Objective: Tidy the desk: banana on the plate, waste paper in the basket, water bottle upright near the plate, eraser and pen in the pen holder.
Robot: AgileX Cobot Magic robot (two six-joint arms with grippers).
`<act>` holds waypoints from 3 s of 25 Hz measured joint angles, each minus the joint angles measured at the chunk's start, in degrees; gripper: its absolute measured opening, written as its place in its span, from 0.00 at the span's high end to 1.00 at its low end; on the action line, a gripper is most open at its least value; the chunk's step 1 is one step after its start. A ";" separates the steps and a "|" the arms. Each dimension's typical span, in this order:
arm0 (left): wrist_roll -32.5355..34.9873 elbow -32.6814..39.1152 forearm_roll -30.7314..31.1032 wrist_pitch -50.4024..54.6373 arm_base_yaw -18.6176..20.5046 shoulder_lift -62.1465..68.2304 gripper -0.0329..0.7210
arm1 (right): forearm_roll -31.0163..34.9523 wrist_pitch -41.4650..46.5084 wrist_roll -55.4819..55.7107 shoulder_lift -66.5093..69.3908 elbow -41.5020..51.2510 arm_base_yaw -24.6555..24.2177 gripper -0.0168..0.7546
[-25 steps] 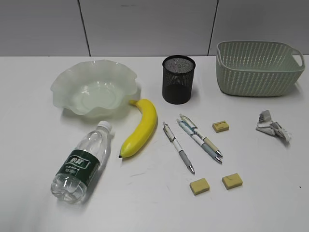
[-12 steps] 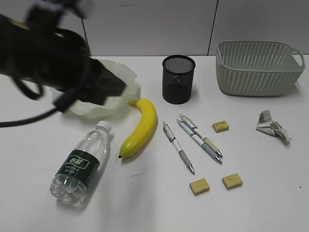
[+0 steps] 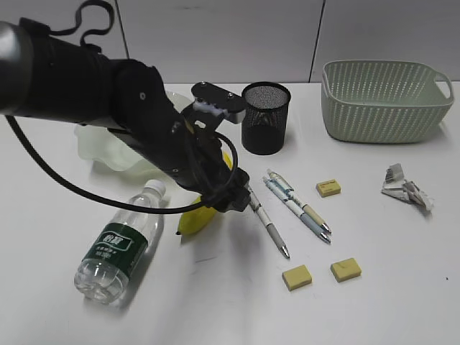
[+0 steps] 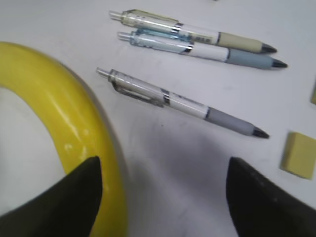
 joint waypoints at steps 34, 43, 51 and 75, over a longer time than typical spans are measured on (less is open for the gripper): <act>-21.73 -2.55 19.00 -1.97 1.74 -9.03 0.53 | 2.10 -0.11 0.00 0.00 0.00 0.00 0.55; -21.73 -2.61 21.03 -5.44 17.53 -1.31 0.53 | 2.41 -0.16 0.00 0.00 0.00 0.00 0.55; -21.73 -2.61 20.92 -5.43 18.12 0.45 0.12 | 2.41 -0.16 0.00 0.00 0.00 0.00 0.55; -23.87 36.66 20.30 36.19 18.12 -105.31 0.36 | 3.11 -0.22 0.00 0.00 0.00 0.00 0.55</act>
